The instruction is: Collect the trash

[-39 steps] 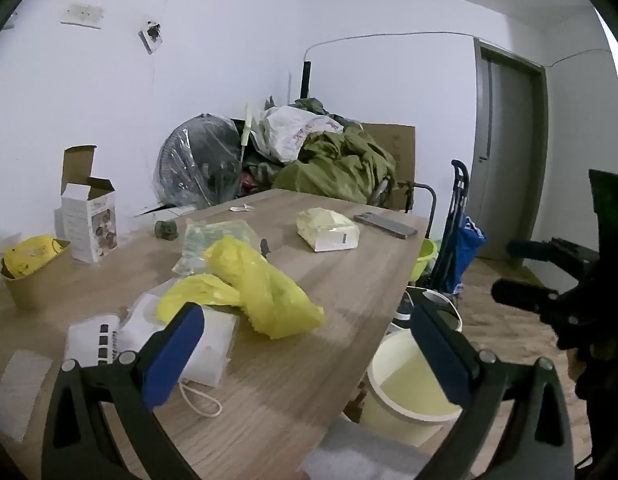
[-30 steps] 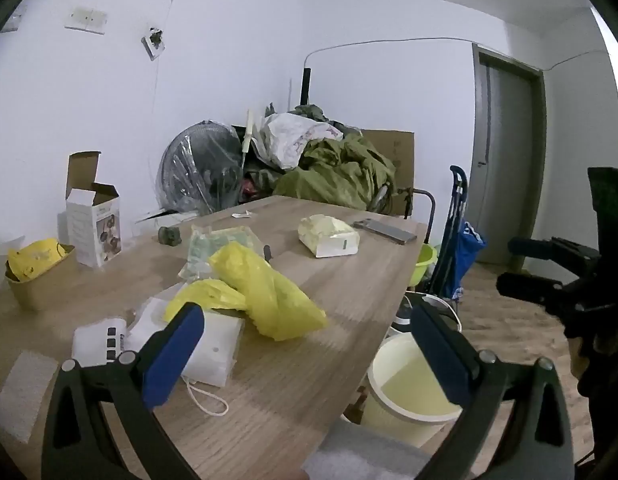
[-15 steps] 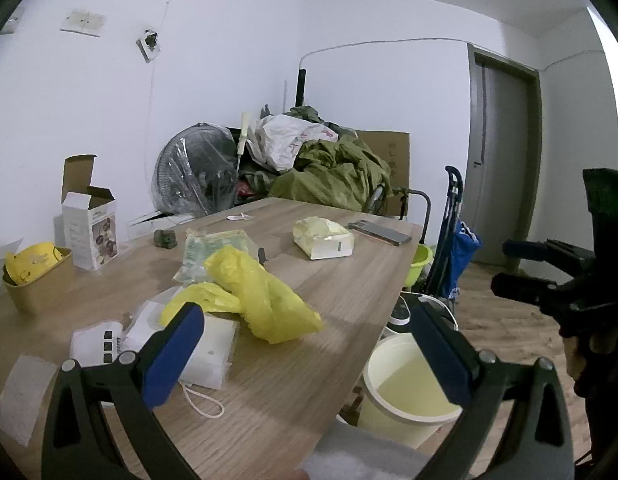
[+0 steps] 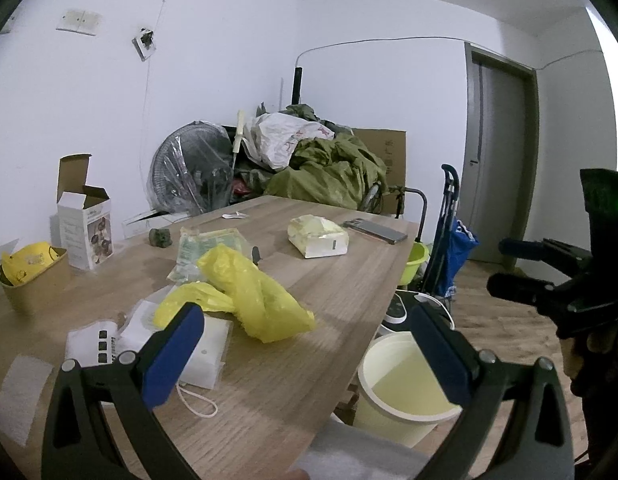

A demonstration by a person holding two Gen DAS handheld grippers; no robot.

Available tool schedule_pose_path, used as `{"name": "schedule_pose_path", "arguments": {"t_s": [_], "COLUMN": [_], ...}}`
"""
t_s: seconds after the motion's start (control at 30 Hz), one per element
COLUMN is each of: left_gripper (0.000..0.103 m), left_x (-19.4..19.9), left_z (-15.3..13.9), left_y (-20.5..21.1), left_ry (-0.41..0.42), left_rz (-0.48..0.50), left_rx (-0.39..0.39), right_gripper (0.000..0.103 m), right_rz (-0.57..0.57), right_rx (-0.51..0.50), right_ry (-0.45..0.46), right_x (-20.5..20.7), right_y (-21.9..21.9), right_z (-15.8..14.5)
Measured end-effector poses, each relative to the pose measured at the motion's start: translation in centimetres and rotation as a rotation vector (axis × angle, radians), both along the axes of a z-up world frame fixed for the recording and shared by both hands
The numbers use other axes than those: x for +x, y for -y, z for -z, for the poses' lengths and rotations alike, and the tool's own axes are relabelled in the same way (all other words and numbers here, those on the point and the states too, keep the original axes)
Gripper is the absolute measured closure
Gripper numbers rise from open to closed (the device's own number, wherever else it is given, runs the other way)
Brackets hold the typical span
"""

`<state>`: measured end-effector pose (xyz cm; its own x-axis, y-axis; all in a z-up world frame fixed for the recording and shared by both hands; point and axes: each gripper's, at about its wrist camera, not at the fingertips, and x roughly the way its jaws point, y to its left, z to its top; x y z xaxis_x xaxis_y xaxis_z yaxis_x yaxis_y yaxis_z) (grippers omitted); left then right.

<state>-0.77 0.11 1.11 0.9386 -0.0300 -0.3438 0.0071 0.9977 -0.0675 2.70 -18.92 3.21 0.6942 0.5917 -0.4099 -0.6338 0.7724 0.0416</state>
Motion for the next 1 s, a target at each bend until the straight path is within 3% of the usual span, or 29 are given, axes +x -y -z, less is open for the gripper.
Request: {"name": "schedule_pose_path", "arguments": {"t_s": [1.0], "left_gripper": [0.0], "left_x": [-0.33], "left_z": [-0.1], "left_y": [0.81], "left_ry": [0.022], "left_rz": [0.004], "left_rx": [-0.016], "right_gripper": [0.005], "right_rz": [-0.024], "right_rx": [0.008], "right_ry": [0.002], "right_x": [0.13], "right_y": [-0.18], "right_z": [0.43]}}
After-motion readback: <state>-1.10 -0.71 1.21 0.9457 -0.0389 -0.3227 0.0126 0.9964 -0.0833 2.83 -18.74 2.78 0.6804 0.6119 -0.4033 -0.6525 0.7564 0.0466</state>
